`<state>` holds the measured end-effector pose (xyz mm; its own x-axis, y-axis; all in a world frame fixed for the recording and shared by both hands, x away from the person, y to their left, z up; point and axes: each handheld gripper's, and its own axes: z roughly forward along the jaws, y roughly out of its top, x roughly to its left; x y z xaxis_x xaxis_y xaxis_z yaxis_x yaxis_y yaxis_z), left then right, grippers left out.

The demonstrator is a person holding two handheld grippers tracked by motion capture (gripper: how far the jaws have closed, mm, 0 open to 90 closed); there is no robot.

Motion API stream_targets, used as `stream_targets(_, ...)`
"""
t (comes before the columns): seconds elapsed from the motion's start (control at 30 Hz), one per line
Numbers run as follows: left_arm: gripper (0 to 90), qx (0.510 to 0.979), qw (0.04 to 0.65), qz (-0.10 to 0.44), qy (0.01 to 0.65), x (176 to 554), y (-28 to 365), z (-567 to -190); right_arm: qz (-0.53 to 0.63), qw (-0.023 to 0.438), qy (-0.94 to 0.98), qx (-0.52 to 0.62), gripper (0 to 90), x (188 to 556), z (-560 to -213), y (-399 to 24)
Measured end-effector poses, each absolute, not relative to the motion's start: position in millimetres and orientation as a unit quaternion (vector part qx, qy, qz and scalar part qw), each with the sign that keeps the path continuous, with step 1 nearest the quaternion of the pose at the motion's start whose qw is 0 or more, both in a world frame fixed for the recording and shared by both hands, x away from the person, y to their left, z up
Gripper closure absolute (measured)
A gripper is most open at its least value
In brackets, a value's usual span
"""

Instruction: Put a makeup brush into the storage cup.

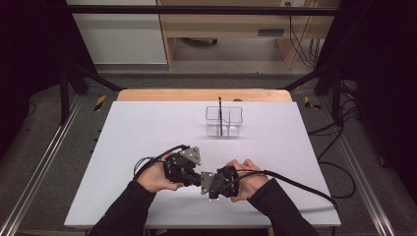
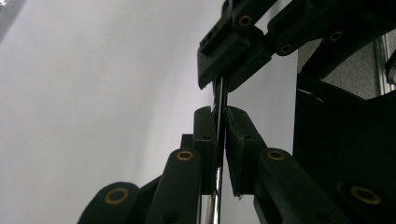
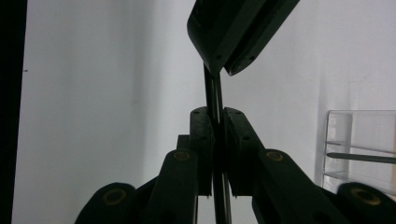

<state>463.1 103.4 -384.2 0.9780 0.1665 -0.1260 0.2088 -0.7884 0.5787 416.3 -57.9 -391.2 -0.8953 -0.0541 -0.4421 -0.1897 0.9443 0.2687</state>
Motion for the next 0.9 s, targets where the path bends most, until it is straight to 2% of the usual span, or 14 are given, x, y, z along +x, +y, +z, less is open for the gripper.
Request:
stream_targets(0.23,80.3,0.944,0.313,-0.034,0.097,463,105,-386,0.160,0.206,0.963,-0.061,84.4,417,-391,-57)
stream_targets(0.53,61.5,0.936,0.334,0.005,0.115,464,119,-384,0.170,0.200,0.964,-0.040,84.4,419,-389,-61)
stream_targets(0.77,46.9,0.917,0.371,0.037,0.142,462,136,-380,0.171,0.194,0.966,-0.025,84.4,423,-391,-61)
stream_targets(0.9,41.0,0.908,0.385,0.053,0.157,461,145,-379,0.176,0.192,0.965,-0.014,84.4,426,-393,-65)
